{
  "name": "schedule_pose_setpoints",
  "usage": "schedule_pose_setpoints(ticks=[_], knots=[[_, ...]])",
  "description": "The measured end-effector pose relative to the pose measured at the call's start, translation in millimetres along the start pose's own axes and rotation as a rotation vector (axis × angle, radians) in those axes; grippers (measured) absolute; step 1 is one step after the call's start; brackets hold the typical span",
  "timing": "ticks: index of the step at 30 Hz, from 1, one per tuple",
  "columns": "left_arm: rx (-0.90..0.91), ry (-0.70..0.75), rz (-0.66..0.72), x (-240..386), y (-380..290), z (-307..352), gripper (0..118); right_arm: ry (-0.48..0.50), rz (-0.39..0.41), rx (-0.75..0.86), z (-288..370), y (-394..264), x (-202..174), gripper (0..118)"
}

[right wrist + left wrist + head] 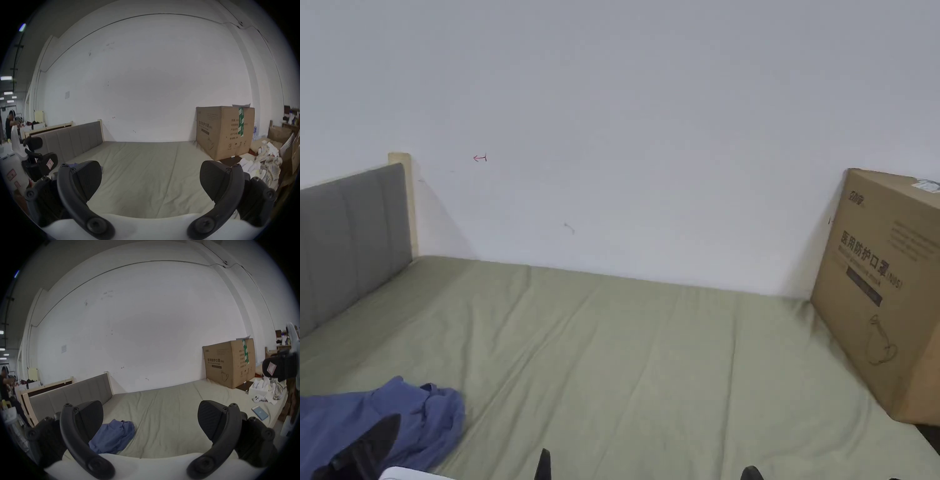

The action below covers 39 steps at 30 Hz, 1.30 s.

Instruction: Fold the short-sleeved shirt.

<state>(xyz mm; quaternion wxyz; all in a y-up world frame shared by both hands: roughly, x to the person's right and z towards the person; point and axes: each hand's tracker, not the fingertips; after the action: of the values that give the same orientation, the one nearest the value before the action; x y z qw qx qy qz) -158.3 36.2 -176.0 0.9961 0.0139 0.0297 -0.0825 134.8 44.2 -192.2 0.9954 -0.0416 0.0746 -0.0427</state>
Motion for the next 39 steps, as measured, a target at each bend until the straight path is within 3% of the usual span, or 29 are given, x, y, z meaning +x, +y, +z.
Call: schedule_pose_setpoints(ticks=[29,39], knots=[[0.018,-0.008,0.116,-12.6,5.2,4.0,117,0.055,-0.064,-0.03,2.0,1.1,5.0,118],[0.007,-0.006,0.134,-14.5,4.8,2.5,117,0.023,-0.058,-0.021,2.4,2.0,4.3,118]])
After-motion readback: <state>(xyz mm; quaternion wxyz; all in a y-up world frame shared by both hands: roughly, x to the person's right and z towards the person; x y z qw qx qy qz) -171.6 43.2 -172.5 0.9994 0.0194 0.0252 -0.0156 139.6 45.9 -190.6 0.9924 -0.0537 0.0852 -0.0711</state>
